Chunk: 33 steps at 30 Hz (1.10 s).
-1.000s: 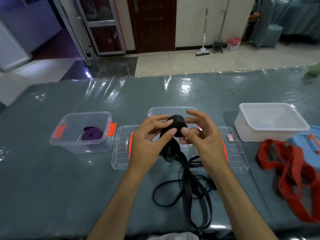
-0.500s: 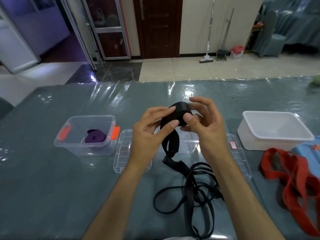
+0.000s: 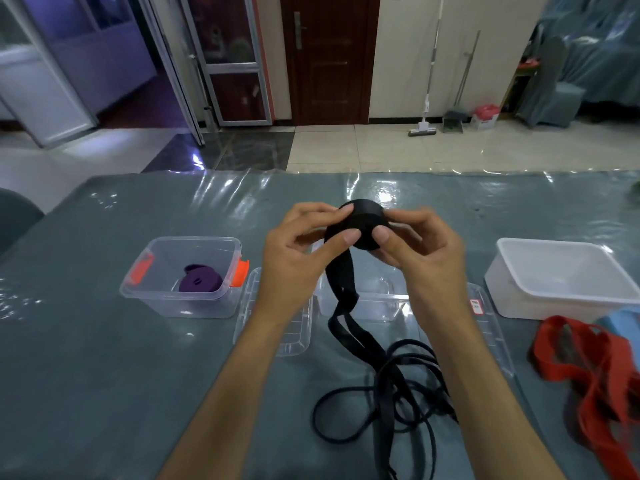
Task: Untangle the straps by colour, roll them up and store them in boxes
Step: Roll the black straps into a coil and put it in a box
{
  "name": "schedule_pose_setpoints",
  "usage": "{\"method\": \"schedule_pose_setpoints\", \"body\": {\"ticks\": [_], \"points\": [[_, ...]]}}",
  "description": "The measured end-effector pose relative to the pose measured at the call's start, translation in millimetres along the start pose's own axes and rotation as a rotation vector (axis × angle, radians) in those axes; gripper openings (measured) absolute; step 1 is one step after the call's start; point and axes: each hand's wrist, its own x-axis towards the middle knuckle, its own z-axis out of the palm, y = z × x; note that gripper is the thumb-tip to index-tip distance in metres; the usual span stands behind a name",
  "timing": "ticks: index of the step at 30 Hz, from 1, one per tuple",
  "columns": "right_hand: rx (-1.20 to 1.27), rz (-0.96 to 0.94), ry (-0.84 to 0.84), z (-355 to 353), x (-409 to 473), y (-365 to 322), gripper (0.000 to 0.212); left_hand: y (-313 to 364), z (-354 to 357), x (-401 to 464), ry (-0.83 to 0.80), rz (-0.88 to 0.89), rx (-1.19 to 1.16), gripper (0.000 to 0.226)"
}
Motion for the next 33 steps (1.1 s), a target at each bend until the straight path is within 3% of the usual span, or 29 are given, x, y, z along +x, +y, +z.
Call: {"method": "schedule_pose_setpoints", "body": {"ticks": [7, 14, 22, 27, 33], "points": [[-0.116, -0.016, -0.052, -8, 9, -5, 0.024, -6, 7, 0, 0.041, 0.039, 0.099, 0.023], [-0.228, -0.119, -0.044, -18, 12, -2, 0.028, -17, -4, 5, -0.211, -0.048, 0.266, 0.053], [-0.097, -0.091, -0.004, -24, 6, 3, 0.023, -22, 6, 1, -0.173, -0.035, 0.204, 0.051], [-0.1, -0.091, -0.007, -28, 6, 5, 0.024, -23, 11, 1, -0.208, -0.037, 0.384, 0.055], [-0.029, -0.051, 0.059, -32, 4, 14, 0.019, -27, 16, 4, -0.285, -0.133, 0.053, 0.055]]}}
